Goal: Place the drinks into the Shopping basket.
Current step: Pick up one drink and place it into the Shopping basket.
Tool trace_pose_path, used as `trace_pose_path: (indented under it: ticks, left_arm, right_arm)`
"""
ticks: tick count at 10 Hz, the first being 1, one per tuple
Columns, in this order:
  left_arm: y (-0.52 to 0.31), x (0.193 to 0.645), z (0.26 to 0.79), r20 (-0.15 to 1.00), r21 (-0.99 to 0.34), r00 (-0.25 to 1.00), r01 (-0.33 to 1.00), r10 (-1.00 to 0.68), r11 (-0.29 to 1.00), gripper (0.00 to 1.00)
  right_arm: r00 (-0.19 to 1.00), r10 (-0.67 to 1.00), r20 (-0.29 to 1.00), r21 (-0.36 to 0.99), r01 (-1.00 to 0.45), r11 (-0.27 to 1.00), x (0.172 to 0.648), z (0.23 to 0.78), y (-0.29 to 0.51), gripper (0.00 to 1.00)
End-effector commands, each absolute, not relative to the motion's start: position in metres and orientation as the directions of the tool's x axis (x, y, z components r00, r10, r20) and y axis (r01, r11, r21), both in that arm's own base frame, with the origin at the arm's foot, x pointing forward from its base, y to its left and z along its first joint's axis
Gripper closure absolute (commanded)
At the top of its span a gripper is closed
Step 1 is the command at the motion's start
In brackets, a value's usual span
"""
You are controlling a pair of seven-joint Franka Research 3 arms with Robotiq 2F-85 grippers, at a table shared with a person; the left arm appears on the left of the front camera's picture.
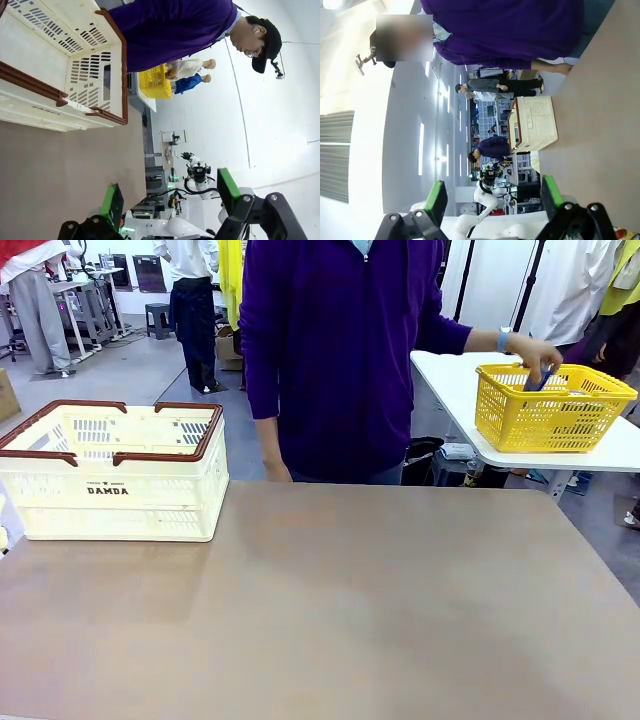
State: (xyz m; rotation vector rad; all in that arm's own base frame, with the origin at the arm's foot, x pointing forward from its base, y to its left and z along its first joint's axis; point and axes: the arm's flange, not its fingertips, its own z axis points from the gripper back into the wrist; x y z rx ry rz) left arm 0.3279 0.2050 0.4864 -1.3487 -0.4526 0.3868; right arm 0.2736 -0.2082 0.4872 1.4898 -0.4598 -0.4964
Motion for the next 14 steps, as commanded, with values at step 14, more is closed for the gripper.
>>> trace_pose_path:
  ticks: [14]
  left_arm:
    - [0.2090,0.3227,0.4876,0.083,-0.983,0.858,-0.012,0.507,0.181,0.00]
  right_arm:
    - [0.819,-0.572,-0.033,0.999,0.046,0.008,0.2708,0.4924,-0.2087,0.00]
